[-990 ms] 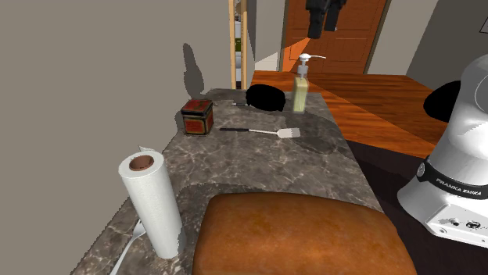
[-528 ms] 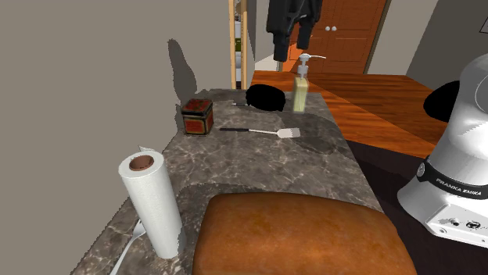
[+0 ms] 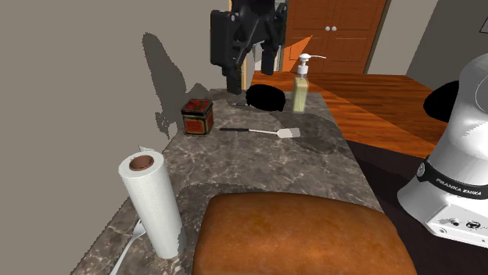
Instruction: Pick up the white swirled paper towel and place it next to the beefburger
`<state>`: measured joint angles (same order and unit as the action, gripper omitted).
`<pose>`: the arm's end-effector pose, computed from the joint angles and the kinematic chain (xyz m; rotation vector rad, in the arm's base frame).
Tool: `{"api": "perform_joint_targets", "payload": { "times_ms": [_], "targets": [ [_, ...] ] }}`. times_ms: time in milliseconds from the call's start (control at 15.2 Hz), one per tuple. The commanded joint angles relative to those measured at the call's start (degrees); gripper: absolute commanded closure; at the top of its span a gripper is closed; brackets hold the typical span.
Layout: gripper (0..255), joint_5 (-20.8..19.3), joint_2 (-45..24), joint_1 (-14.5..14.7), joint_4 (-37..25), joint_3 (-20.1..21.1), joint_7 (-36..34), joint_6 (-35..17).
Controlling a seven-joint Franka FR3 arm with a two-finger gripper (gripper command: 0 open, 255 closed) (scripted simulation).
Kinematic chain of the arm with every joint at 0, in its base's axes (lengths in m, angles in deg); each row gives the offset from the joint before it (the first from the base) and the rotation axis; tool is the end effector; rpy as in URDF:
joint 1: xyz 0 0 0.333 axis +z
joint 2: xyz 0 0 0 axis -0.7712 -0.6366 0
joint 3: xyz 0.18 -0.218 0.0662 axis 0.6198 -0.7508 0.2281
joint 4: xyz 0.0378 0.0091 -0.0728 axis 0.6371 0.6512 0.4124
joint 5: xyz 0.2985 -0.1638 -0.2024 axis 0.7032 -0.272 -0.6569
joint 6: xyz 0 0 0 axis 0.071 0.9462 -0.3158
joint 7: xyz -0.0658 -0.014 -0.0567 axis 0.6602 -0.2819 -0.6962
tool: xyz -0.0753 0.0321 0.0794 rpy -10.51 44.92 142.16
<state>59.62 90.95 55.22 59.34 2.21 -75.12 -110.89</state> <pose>0.4169 0.2762 0.4825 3.0664 -0.2103 0.0775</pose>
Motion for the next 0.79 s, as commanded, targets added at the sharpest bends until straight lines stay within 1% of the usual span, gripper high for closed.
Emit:
{"api": "perform_joint_targets", "payload": {
  "times_ms": [0, 198, 396, 594, 726],
  "targets": [
    [0, -1.88, -4.47, 0.03, -2.71, 1.93, -3.05, -1.37],
    [0, -5.41, -11.18, 0.83, -7.68, 4.61, -8.14, -2.05],
    [0, -9.76, -18.41, 2.54, -13.44, 6.49, -13.29, -1.94],
    [0, -14.43, -25.94, 5.34, -20.09, 7.35, -18.04, -0.98],
    [0, -17.42, -31.02, 7.81, -25.09, 7.32, -20.75, 0.11]
  ]
}}
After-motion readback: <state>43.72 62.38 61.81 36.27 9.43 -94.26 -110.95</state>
